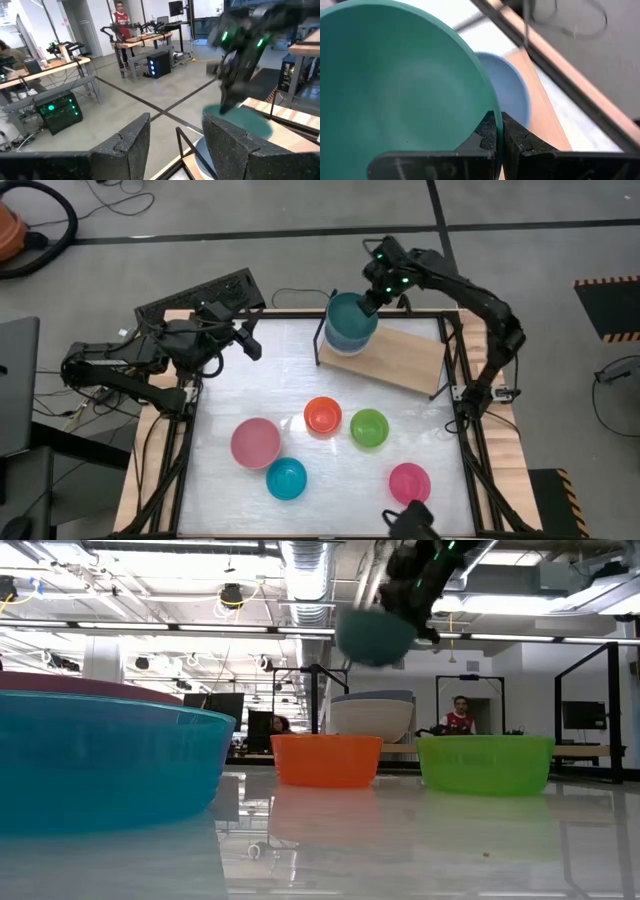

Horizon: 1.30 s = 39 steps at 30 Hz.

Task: Place and stack bowls onto a shelf
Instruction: Stack the green bowl on top of the purple bowl on the shelf

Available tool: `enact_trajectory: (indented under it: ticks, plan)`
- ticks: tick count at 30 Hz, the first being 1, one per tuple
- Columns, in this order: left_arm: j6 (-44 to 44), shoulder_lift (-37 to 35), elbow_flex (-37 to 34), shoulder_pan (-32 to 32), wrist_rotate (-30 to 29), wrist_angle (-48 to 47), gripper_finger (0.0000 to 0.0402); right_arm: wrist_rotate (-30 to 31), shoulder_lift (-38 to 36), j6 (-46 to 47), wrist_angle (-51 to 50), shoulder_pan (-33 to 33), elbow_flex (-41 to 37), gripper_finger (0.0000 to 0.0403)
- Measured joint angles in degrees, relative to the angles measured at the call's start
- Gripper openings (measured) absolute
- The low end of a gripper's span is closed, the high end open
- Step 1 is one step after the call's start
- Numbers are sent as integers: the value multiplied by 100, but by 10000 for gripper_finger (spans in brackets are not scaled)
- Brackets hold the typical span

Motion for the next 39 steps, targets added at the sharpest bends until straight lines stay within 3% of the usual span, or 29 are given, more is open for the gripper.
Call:
enact_trajectory:
  ticks: [5,12,15,28,39]
  plan:
    - [-135,-72,0,0,126,-124,169,-41,-537,-121,146,-170,-380,25]
    - [-302,-120,0,4,183,-344,169,-228,-1748,468,1695,123,-2350,25]
    - [-374,-134,0,2,183,-327,169,-152,-2000,658,2162,145,-2796,25]
    - [-605,-131,0,2,259,-363,169,382,-1141,616,2256,33,-2687,25]
    - [-606,-131,0,2,257,-399,169,541,-824,564,2223,-13,-2631,25]
